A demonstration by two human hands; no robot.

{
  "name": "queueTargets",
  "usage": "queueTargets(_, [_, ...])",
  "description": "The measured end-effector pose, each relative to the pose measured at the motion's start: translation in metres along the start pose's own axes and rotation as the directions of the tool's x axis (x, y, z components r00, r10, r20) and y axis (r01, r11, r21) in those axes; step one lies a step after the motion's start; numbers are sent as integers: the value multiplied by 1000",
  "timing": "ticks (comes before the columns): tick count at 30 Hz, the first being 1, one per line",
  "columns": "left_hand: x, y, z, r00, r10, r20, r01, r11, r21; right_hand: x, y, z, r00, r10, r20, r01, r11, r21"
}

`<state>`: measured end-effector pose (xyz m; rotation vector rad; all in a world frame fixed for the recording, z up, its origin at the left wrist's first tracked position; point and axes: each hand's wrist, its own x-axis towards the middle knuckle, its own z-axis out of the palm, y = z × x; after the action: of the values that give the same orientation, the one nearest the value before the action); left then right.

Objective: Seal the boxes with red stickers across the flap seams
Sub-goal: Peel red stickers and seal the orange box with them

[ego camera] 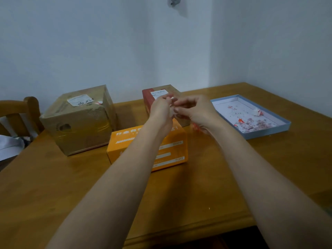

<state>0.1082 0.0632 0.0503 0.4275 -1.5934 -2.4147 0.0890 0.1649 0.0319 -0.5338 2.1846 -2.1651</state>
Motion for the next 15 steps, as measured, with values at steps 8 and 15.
queueTargets(8, [28,-23,39,1000,-6,-12,9,972,236,35,44,-86,804,14,-595,-191,953,-237])
queueTargets(15, [48,-33,47,1000,-2,-10,5,946,323,54,72,-101,907,22,-420,-241,845,-478])
